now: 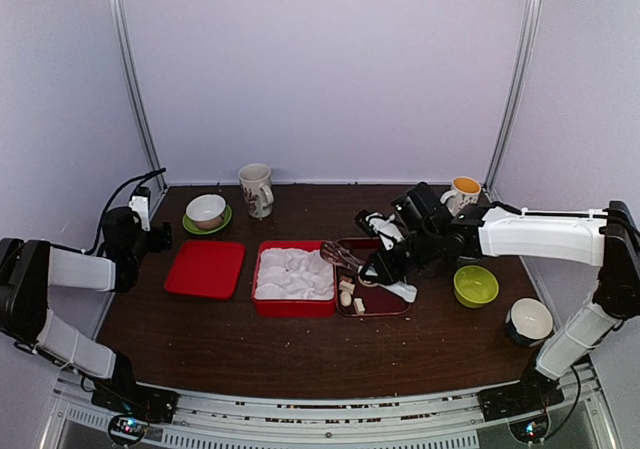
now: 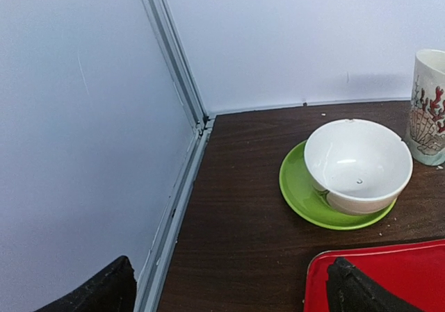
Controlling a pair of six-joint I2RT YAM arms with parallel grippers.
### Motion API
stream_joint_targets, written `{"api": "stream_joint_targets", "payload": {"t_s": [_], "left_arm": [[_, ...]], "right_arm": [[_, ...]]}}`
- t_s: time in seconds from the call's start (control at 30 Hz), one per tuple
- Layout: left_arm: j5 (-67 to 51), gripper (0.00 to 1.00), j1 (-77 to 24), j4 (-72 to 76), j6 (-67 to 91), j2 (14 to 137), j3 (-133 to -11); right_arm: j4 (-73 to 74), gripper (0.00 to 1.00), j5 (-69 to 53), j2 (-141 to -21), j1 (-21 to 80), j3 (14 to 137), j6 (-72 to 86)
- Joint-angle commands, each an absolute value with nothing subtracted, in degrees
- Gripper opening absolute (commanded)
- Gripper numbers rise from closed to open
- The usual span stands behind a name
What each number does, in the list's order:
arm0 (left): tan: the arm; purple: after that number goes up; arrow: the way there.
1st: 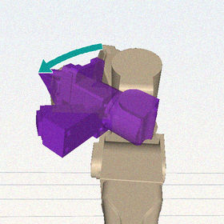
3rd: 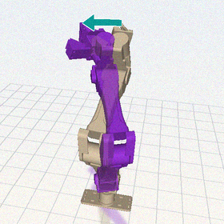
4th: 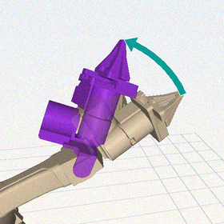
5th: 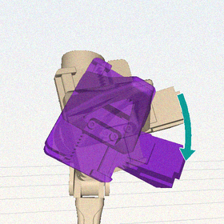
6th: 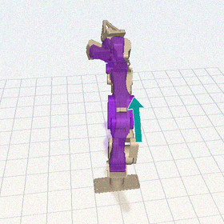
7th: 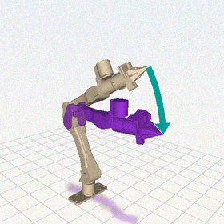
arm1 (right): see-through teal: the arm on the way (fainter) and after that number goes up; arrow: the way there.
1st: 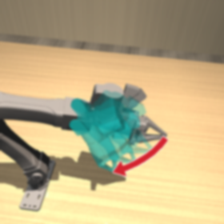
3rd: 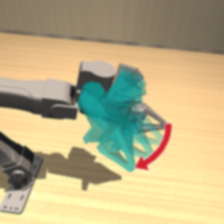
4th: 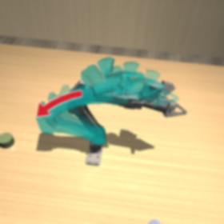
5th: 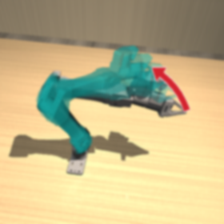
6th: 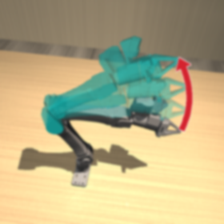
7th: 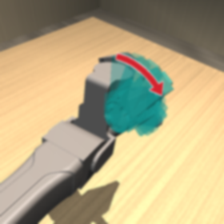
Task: Pack the chocolate
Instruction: Place the fake chocolate in the empty pocket of the box.
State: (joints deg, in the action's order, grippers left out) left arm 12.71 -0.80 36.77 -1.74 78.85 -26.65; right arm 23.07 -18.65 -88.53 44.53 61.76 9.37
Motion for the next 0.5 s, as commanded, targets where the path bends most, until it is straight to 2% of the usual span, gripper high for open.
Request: {"api": "stream_joint_targets", "payload": {"t_s": [0.0,0.47], "left_arm": [[9.8,0.98,-0.3,45.2,-3.6,79.8,-25.2],[6.1,0.98,0.3,47.3,-4.1,79.6,-23.8]], "right_arm": [[20.1,0.24,-19.2,-91.1,45.0,65.5,9.6],[22.3,0.25,-13.2,-99.3,45.2,73.4,9.8]]}}
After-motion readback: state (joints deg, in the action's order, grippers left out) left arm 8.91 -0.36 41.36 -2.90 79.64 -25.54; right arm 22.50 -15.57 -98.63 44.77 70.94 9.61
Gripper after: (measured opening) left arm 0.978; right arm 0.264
